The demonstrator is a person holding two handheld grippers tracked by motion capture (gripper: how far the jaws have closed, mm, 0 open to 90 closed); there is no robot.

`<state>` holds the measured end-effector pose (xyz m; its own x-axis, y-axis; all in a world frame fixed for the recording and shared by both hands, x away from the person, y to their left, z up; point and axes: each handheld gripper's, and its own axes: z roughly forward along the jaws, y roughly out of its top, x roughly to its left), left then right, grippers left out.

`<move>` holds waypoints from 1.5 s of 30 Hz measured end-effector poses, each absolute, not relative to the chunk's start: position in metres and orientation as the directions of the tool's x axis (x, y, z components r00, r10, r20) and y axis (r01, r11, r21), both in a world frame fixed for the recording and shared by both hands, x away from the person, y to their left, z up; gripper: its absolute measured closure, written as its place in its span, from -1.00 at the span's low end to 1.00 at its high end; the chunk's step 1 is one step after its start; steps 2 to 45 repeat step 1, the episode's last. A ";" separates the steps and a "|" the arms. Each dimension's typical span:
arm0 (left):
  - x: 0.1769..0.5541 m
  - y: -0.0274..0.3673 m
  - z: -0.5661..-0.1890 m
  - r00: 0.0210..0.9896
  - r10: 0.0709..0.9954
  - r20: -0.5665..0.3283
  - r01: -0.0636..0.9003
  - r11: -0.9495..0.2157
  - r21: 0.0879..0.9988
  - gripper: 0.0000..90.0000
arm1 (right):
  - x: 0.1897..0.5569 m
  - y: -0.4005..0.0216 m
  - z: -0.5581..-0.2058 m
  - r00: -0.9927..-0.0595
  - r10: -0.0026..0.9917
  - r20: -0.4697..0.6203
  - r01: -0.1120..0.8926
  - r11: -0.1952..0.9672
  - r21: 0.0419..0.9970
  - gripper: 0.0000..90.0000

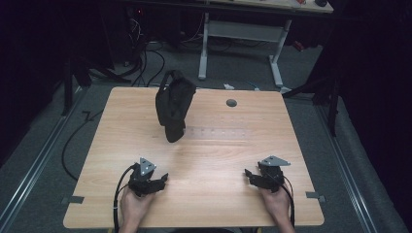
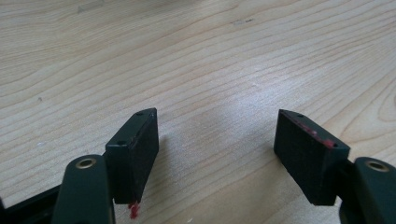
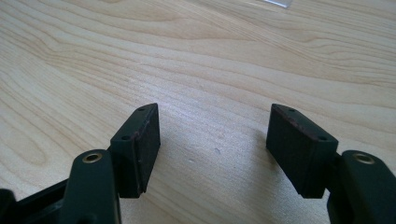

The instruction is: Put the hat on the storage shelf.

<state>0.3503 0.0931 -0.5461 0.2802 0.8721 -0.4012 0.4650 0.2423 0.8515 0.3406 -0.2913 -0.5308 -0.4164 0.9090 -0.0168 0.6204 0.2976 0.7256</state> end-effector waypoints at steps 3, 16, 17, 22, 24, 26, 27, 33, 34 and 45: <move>0.350 0.093 -0.546 0.280 0.871 -0.404 0.465 0.245 0.851 -0.32 | 0.341 -0.291 -0.531 -0.416 0.909 -0.016 0.621 0.297 0.725 -0.22; 0.350 0.093 -0.546 0.280 0.871 -0.404 0.465 0.245 0.851 -0.32 | 0.341 -0.291 -0.531 -0.416 0.909 -0.016 0.621 0.297 0.725 -0.22; 0.350 0.093 -0.546 0.280 0.871 -0.404 0.465 0.245 0.851 -0.32 | 0.341 -0.291 -0.531 -0.416 0.909 -0.016 0.621 0.297 0.725 -0.22; 0.350 0.093 -0.546 0.280 0.871 -0.404 0.465 0.245 0.851 -0.32 | 0.341 -0.291 -0.531 -0.416 0.909 -0.016 0.621 0.297 0.725 -0.22; 0.350 0.093 -0.546 0.280 0.871 -0.404 0.465 0.245 0.851 -0.32 | 0.341 -0.291 -0.531 -0.416 0.909 -0.016 0.621 0.297 0.725 -0.22; 0.350 0.093 -0.546 0.280 0.871 -0.404 0.465 0.245 0.851 -0.32 | 0.341 -0.291 -0.531 -0.416 0.909 -0.016 0.621 0.297 0.725 -0.22; 0.350 0.093 -0.546 0.280 0.871 -0.404 0.465 0.245 0.851 -0.32 | 0.341 -0.291 -0.531 -0.416 0.909 -0.016 0.621 0.297 0.725 -0.22; 0.350 0.093 -0.546 0.280 0.871 -0.404 0.465 0.245 0.851 -0.32 | 0.341 -0.291 -0.531 -0.416 0.909 -0.016 0.621 0.297 0.725 -0.22; 0.350 0.093 -0.546 0.280 0.871 -0.404 0.465 0.245 0.851 -0.32 | 0.341 -0.291 -0.531 -0.416 0.909 -0.016 0.621 0.297 0.725 -0.22; 0.350 0.093 -0.546 0.280 0.871 -0.404 0.465 0.245 0.851 -0.32 | 0.341 -0.291 -0.531 -0.416 0.909 -0.016 0.621 0.297 0.725 -0.22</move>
